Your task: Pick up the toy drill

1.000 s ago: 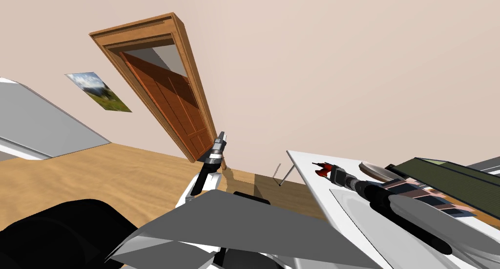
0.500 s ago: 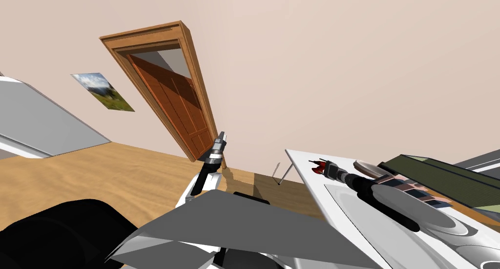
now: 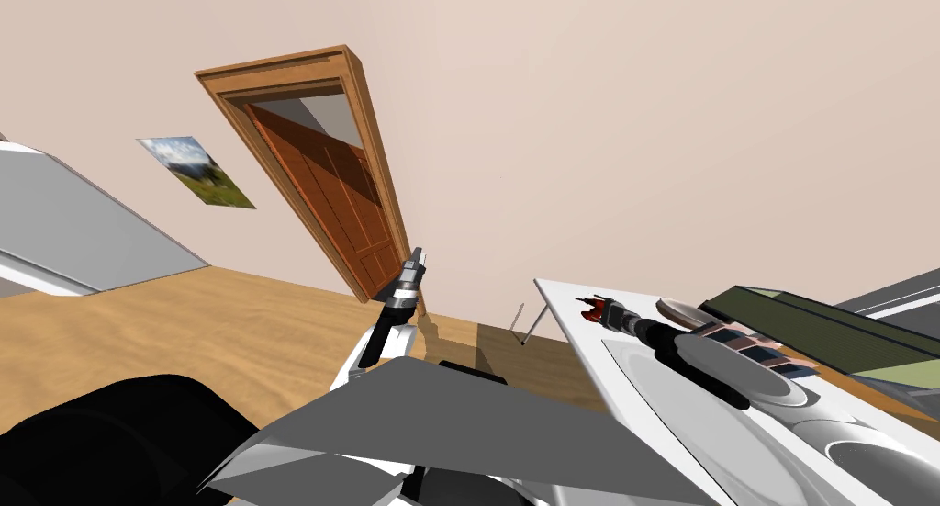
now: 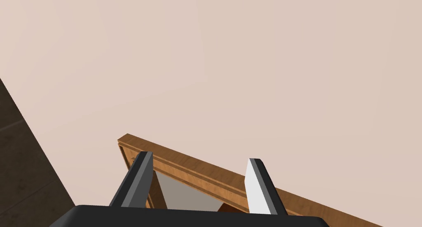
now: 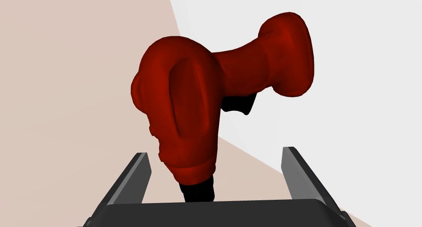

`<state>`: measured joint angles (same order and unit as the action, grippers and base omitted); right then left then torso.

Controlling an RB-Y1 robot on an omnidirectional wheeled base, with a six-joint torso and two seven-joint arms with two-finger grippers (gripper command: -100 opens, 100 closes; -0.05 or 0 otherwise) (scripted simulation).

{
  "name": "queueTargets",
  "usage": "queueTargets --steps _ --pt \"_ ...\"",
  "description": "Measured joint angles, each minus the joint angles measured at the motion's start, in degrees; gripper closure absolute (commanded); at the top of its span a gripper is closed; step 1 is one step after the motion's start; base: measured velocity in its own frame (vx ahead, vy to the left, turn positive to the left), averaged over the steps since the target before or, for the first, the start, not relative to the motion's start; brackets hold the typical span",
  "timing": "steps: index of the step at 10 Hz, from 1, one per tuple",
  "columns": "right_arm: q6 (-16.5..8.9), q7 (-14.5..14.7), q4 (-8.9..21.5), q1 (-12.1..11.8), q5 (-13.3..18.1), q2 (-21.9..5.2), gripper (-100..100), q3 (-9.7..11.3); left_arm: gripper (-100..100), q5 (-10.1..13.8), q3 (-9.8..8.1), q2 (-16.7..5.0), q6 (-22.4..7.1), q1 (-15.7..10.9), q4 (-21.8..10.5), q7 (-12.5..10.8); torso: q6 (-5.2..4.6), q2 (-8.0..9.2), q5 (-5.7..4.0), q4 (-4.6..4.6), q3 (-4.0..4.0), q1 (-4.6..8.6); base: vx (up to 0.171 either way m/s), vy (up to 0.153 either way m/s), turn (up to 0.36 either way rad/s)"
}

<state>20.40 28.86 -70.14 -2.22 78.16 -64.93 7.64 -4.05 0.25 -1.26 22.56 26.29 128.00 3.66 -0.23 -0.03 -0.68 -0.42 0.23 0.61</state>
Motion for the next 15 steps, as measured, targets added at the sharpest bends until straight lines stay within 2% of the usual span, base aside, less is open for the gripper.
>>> queueTargets --steps 1,2,4,6,8,9,10,11,12,13,15 --pt "-0.3 -2.2 0.6 1.8 1.6 -0.2 -100 2.0 0 0.0 0.0 0.0 0.0 0.0 0.0 0.0 0.0 0.05 0.0 0.02 -0.04 0.01 -0.038 -0.014 0.002" --pt "0.0 -2.1 1.2 3.1 1.4 0.2 -100 2.1 0 0.0 0.0 0.0 0.0 0.0 0.0 0.0 0.0 -0.02 0.01 0.01 0.0 -0.01 -0.064 -0.027 -0.009" --pt "-0.1 -5.0 3.7 7.0 4.5 0.4 -100 5.6 0 0.0 0.0 0.0 0.0 0.0 0.0 0.0 0.0 0.05 0.0 0.02 -0.04 0.02 -0.053 -0.015 -0.002" --pt "-0.3 -5.9 4.0 9.8 5.3 0.6 -100 6.7 0 0.0 0.0 0.0 0.0 0.0 0.0 0.0 0.01 -0.14 0.02 -0.02 0.07 -0.06 -0.029 -0.013 -0.004" --pt "-0.3 -8.5 6.2 13.4 8.0 0.8 -100 9.7 0 0.0 0.0 0.0 0.0 0.0 0.0 0.0 0.0 0.01 0.0 0.02 -0.02 0.03 -0.05 -0.02 -0.001" --pt "-0.5 -10.0 5.8 14.6 8.9 0.3 -100 10.6 0 0.0 0.0 0.0 0.0 0.0 0.0 0.0 0.0 -0.04 0.01 0.01 0.01 -0.02 -0.069 -0.016 -0.008" --pt "-0.6 -12.2 6.8 16.5 11.0 0.5 -100 12.6 0 0.0 0.0 0.0 0.0 0.0 0.0 0.0 -0.01 0.04 0.0 0.01 -0.02 -0.01 -0.072 -0.015 -0.005" --pt "-0.3 -12.1 8.7 18.3 11.2 1.1 -100 13.5 0 0.0 0.0 0.0 0.0 0.0 0.0 0.0 -0.01 0.05 0.0 0.02 -0.04 -0.01 -0.036 -0.009 -0.001" --pt "-0.1 -12.2 8.9 20.0 11.4 0.8 -100 13.9 0 0.0 0.0 0.0 0.0 0.0 0.0 0.0 -0.01 -0.03 0.02 0.02 0.0 -0.04 -0.01 -0.005 0.004" --pt "0.0 -12.3 8.8 20.1 11.4 0.8 100 13.9 0 0.0 0.0 0.0 0.0 0.0 0.0 0.0 -0.02 -0.1 0.01 -0.01 0.05 -0.05 0.0 0.0 0.0" --pt "0.0 -12.3 8.8 20.1 11.4 0.8 100 14.0 0 0.0 0.0 0.0 0.0 0.0 0.0 0.0 -0.02 -0.15 0.03 0.01 0.06 -0.08 0.0 0.0 0.0"
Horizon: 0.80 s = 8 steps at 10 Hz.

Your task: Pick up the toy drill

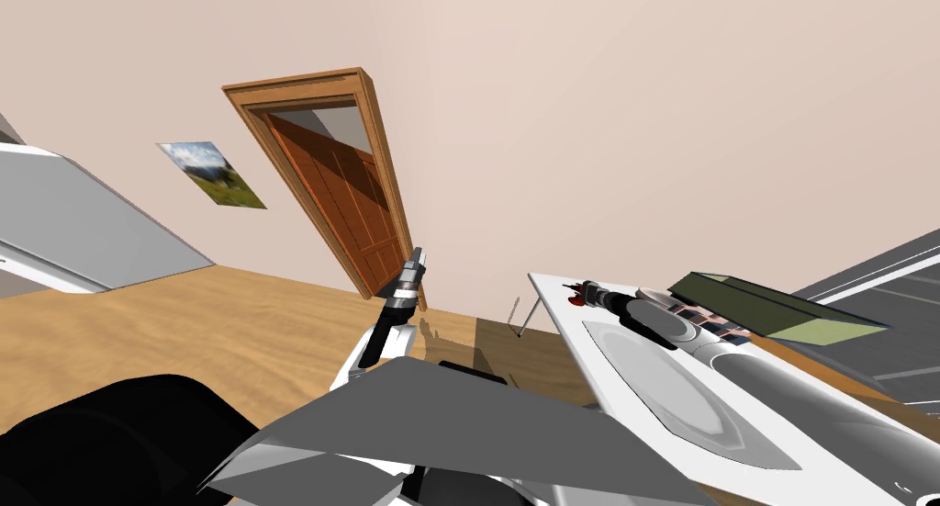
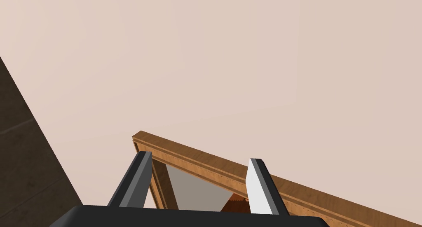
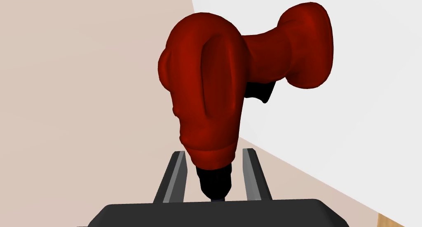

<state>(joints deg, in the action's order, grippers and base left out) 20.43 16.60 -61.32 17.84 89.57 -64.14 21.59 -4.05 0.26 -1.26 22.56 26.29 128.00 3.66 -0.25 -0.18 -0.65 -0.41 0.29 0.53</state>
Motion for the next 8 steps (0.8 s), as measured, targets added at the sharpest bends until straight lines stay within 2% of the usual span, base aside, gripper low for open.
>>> queueTargets --steps 2,3,4,8 --pt "0.0 0.0 0.0 0.0 0.0 0.0 100 0.0 0 0.0 0.0 0.0 0.0 0.0 0.0 0.0 -0.01 0.0 -0.01 -0.01 0.01 0.01 0.0 0.0 0.0" --pt "0.0 0.0 0.0 0.0 0.0 0.0 0 0.0 0 0.0 0.0 0.0 0.0 0.0 0.0 0.0 0.0 0.0 0.0 -0.01 0.0 0.0 0.0 0.0 0.0" --pt "0.0 0.0 0.0 0.0 0.0 0.0 100 0.0 0 0.0 0.0 0.0 0.0 0.0 0.0 0.0 0.0 0.0 0.01 -0.01 0.0 0.0 0.073 0.025 0.004" --pt "0.0 6.2 -4.2 -7.1 -5.9 -0.1 100 -6.5 0 0.0 0.0 0.0 0.0 0.0 0.0 0.0 0.02 -0.3 0.07 -0.02 0.15 -0.13 0.082 0.023 0.008"
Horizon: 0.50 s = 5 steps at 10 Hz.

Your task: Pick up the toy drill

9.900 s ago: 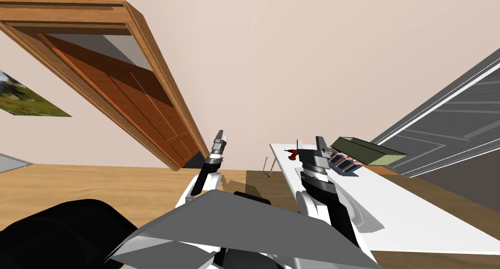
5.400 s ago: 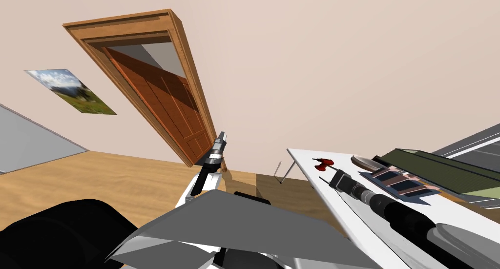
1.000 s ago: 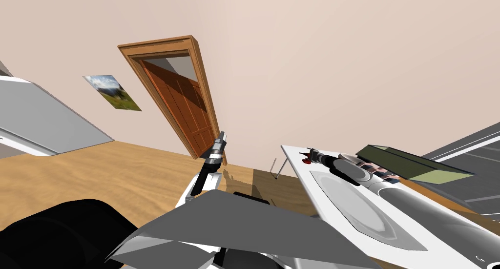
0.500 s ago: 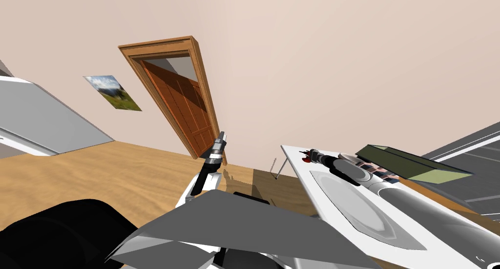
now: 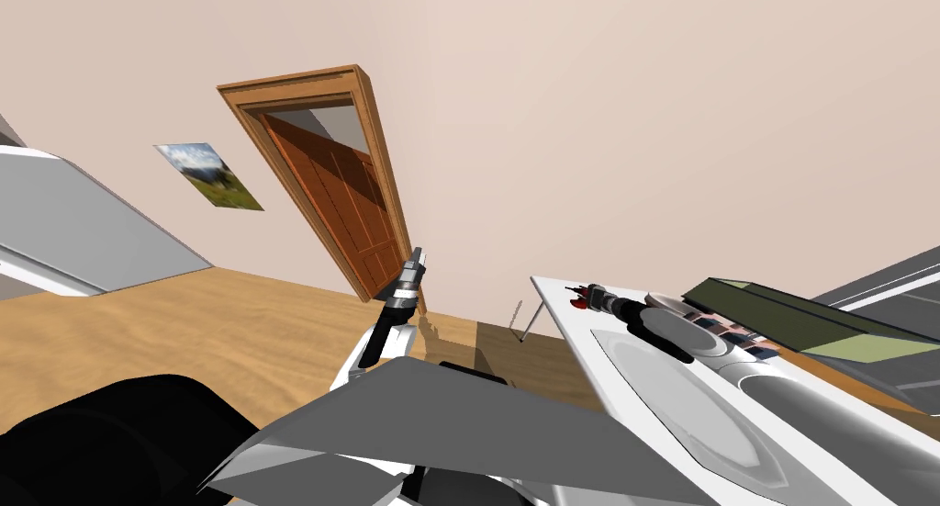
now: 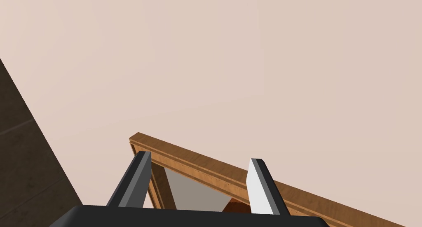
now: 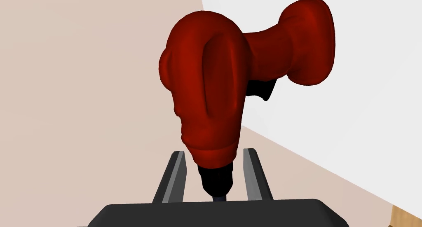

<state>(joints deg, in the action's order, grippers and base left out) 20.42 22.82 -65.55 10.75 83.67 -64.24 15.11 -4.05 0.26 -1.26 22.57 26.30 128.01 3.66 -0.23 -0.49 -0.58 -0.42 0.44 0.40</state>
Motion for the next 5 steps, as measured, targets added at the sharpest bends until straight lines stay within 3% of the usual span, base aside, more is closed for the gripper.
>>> queueTargets --steps 3,5 --pt "0.0 3.3 -2.6 -5.2 -3.2 -0.3 100 -4.0 0 0.0 0.0 0.0 0.0 0.0 0.0 0.0 -0.02 0.18 0.01 0.06 -0.12 0.01 0.051 0.017 0.002" --pt "-0.1 4.4 -2.6 -7.2 -3.8 -0.1 100 -4.9 0 0.0 0.0 0.0 0.0 0.0 0.0 0.0 -0.15 0.31 -0.21 -0.11 -0.09 0.23 0.028 0.014 0.004"
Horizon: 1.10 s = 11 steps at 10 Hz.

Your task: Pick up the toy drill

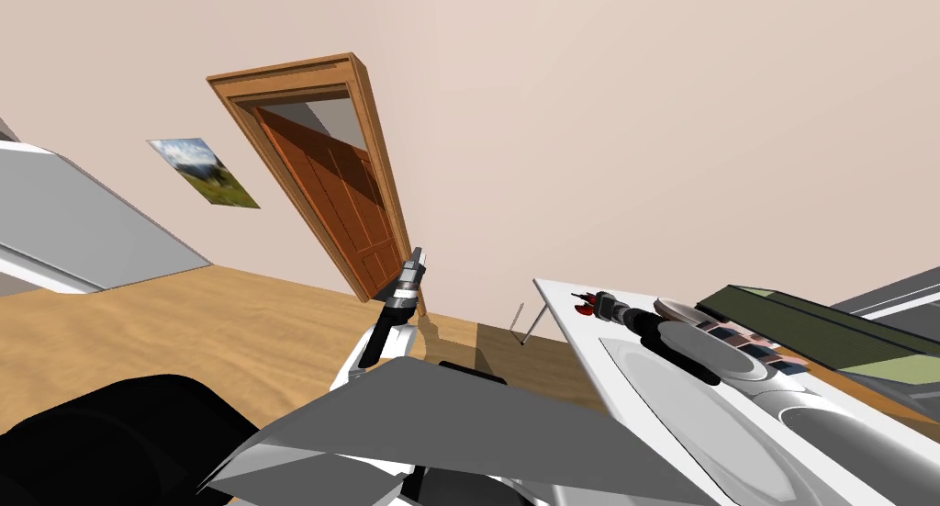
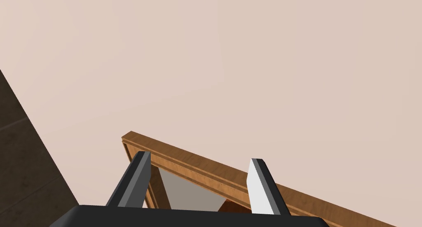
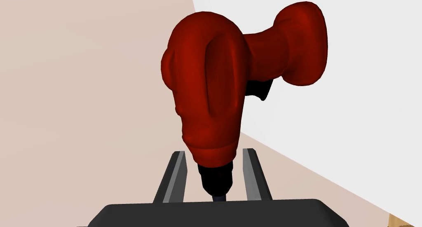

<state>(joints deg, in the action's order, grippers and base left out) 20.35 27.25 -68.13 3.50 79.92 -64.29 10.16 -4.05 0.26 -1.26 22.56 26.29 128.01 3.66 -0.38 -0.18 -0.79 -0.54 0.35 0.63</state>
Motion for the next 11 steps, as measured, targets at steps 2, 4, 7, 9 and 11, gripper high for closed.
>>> queueTargets --steps 2,4,7,9,11 --pt "-0.4 0.9 -3.2 -3.6 -2.1 -1.0 100 -2.4 0 0.0 0.0 0.0 0.0 0.0 0.0 0.0 0.0 -0.11 -0.01 -0.01 0.05 -0.02 0.049 0.018 0.003" --pt "0.6 4.7 -3.6 -6.9 -5.1 -0.6 100 -5.6 0 0.0 0.0 0.0 0.0 0.0 0.0 0.0 0.0 -0.14 0.02 0.03 0.05 0.02 0.068 0.02 -0.004" --pt "0.6 6.1 -5.1 -10.9 -6.4 -0.8 100 -7.6 0 0.0 0.0 0.0 0.0 0.0 0.0 0.0 -0.04 -0.02 -0.06 -0.03 0.03 0.12 0.039 0.013 0.006" --pt "0.5 8.5 -7.6 -14.2 -9.0 -1.4 100 -10.7 0 0.0 0.0 0.0 0.0 0.0 0.0 0.0 0.0 -0.19 -0.02 -0.04 0.11 0.04 0.055 0.015 0.006" --pt "-0.2 9.5 -10.7 -18.5 -10.7 -1.9 100 -12.7 0 0.0 -0.01 0.0 0.0 0.0 0.0 0.0 -0.01 -0.13 0.0 0.0 0.06 0.12 0.06 0.008 0.003"
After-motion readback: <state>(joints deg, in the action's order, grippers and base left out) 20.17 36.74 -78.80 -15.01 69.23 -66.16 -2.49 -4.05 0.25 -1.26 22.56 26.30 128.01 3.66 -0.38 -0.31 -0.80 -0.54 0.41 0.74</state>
